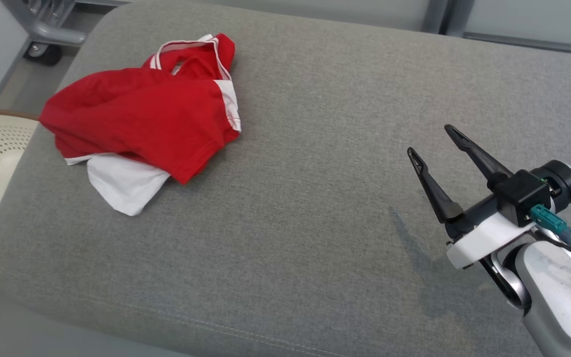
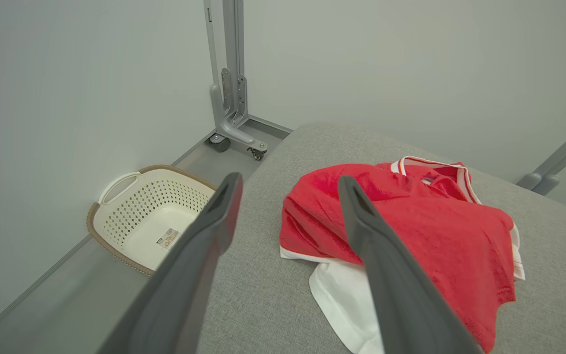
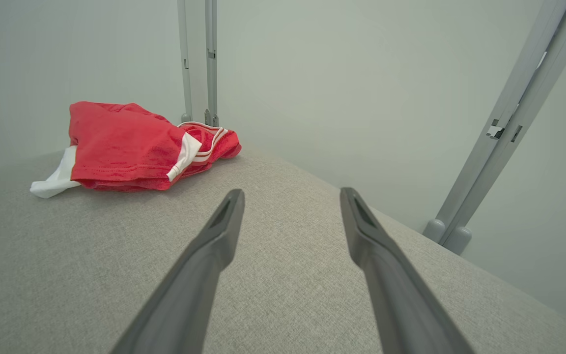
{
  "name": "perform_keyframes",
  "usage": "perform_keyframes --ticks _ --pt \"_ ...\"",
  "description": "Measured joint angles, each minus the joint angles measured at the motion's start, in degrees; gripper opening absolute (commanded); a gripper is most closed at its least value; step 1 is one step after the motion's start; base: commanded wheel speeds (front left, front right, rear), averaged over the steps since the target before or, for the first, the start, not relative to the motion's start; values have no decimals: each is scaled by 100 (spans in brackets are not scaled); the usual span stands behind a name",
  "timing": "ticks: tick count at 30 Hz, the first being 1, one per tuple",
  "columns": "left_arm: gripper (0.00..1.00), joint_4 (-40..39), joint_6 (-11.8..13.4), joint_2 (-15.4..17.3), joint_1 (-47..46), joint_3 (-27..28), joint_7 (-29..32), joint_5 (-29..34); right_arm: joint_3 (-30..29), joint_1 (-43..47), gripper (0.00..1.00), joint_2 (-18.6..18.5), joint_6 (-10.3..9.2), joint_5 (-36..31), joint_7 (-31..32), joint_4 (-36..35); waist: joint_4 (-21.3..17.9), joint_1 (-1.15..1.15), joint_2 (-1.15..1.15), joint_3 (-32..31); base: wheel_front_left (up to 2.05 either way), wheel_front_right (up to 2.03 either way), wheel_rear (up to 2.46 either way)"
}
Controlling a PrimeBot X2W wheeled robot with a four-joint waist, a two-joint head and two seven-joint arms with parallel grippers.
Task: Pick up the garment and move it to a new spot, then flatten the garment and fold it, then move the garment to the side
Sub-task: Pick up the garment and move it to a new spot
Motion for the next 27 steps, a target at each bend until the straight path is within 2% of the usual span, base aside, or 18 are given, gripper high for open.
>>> perform_keyframes --ticks 5,11,18,27 --pt "100 169 223 188 -357 303 370 -133 -1 -122 100 -47 16 -25 56 -149 -259 0 0 275 0 0 0" --pt "100 492 492 293 -953 754 866 -615 -123 -349 100 -236 19 -132 154 -400 -699 0 0 816 0 0 0" --pt "100 848 703 393 -1305 673 1233 -639 -322 -632 100 -401 16 -182 201 -677 -1050 0 0 1415 0 0 0" --pt "100 1600 957 470 -1355 347 1428 -33 -379 -729 100 -464 16 -200 192 -691 -1400 1 0 1938 0 0 0"
